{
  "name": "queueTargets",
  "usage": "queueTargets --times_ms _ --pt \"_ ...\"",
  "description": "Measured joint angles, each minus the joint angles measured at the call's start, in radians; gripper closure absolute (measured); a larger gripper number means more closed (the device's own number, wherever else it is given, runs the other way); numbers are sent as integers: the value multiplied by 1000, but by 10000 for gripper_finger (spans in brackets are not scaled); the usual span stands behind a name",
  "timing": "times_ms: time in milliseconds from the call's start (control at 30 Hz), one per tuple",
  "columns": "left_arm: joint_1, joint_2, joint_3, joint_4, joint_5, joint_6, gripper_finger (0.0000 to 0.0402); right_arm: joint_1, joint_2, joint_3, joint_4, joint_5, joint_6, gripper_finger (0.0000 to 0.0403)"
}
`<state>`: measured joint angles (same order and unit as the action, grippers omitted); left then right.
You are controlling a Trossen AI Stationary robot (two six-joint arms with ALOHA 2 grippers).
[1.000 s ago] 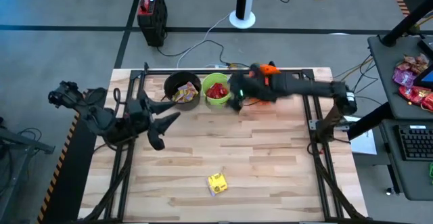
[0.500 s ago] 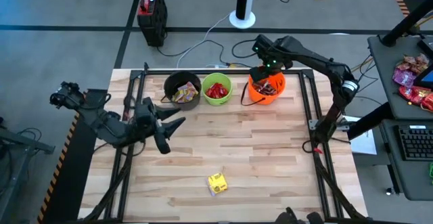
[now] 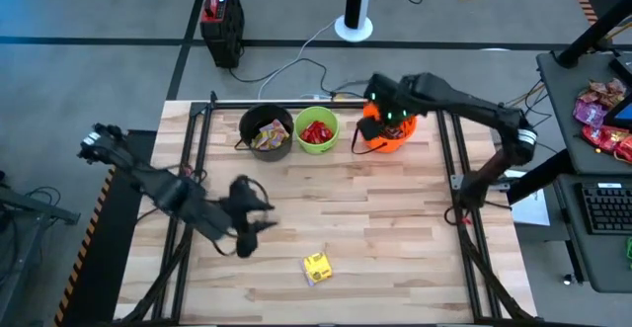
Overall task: Sort candy by brand, put in halloween buckets
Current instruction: Put the yellow candy into the black bucket
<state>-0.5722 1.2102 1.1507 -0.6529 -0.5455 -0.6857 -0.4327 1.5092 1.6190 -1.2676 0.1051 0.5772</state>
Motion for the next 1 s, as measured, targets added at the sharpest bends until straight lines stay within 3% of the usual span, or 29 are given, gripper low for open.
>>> queueTargets --times_ms 300,467,767,1000 --pt "0 272 -2 24 215 74 223 396 -70 -9 1 160 316 128" --pt "0 403 -2 225 316 65 223 545 -63 -16 -4 232 394 122" --pt "49 605 -2 466 388 -32 223 639 -62 -49 -14 264 335 104" --pt "56 742 -1 476 386 -154 223 679 -62 -99 -14 262 263 102"
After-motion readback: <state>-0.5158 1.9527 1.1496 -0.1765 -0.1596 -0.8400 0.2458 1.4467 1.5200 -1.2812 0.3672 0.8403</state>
